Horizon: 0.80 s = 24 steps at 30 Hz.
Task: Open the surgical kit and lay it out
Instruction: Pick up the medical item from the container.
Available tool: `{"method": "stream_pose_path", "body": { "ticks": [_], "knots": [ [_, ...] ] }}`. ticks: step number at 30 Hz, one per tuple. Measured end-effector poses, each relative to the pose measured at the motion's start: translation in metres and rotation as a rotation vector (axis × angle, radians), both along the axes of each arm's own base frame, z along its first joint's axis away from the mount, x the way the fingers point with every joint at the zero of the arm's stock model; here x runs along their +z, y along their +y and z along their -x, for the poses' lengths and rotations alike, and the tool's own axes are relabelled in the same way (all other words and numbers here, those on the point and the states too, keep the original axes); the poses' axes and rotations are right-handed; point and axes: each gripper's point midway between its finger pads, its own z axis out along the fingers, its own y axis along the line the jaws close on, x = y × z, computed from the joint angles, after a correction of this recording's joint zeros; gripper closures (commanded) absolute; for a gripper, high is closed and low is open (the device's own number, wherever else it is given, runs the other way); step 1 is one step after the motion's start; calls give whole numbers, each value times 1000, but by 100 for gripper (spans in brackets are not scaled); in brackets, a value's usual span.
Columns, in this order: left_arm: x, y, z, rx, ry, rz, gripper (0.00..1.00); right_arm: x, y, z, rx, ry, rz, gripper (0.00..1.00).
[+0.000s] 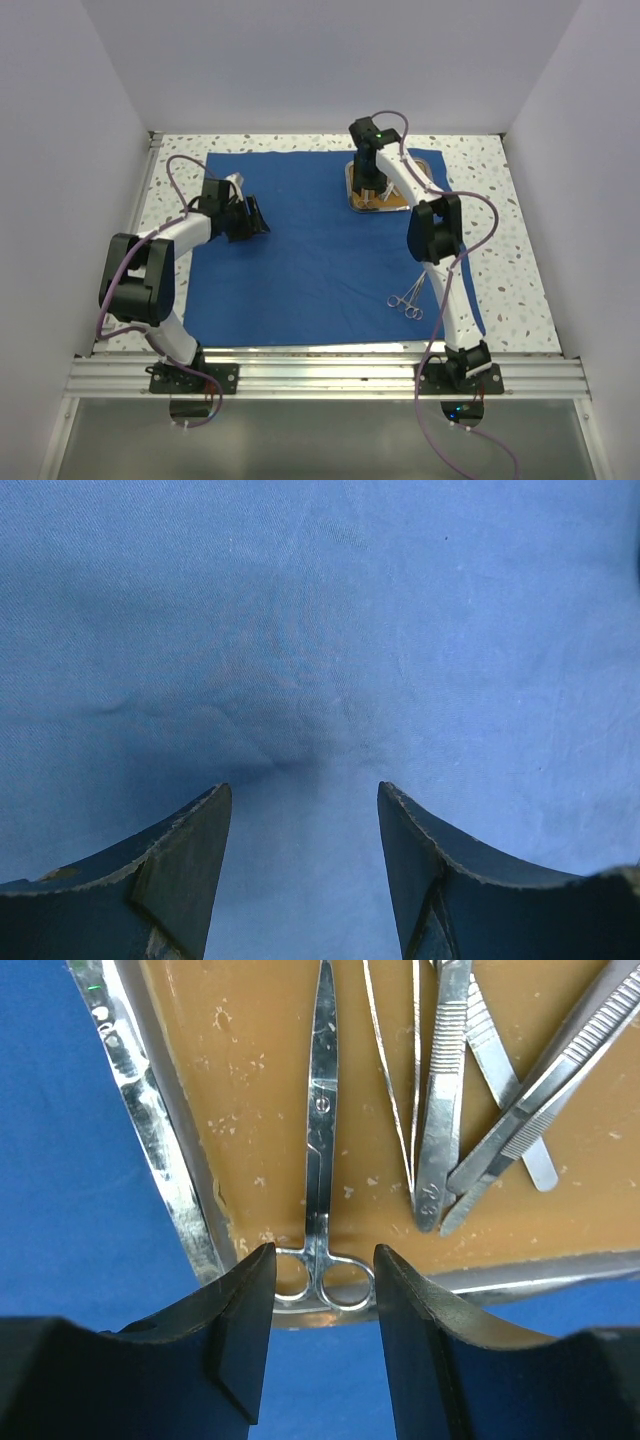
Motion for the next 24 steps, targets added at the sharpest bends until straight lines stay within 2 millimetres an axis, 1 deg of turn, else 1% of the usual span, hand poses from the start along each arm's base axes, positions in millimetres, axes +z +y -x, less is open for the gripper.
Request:
{"method": "stream_pose_path", "body": {
  "ticks": [7, 10, 13, 14, 17, 19, 24],
  "knots": [
    [-3, 0, 3, 0, 8, -1, 36, -19, 2, -5, -4, 8, 1, 54],
    [-4, 1, 4, 0, 13, -2, 36, -21, 4, -6, -8, 5, -5, 58],
    [-5, 1, 5, 0, 14, -2, 36, -21, 6, -7, -9, 2, -8, 74],
    [-5, 1, 5, -1, 14, -2, 36, -21, 8, -8, -9, 0, -9, 83],
    [-5, 1, 5, -1, 14, -2, 36, -22, 8, -8, -7, -4, 4, 97],
    [-5, 1, 5, -1, 13, -2, 36, -22, 7, -8, -9, -4, 11, 100],
    [-5, 1, 5, 0, 13, -3, 36, -22, 7, -8, -10, -5, 15, 100]
  ]
}}
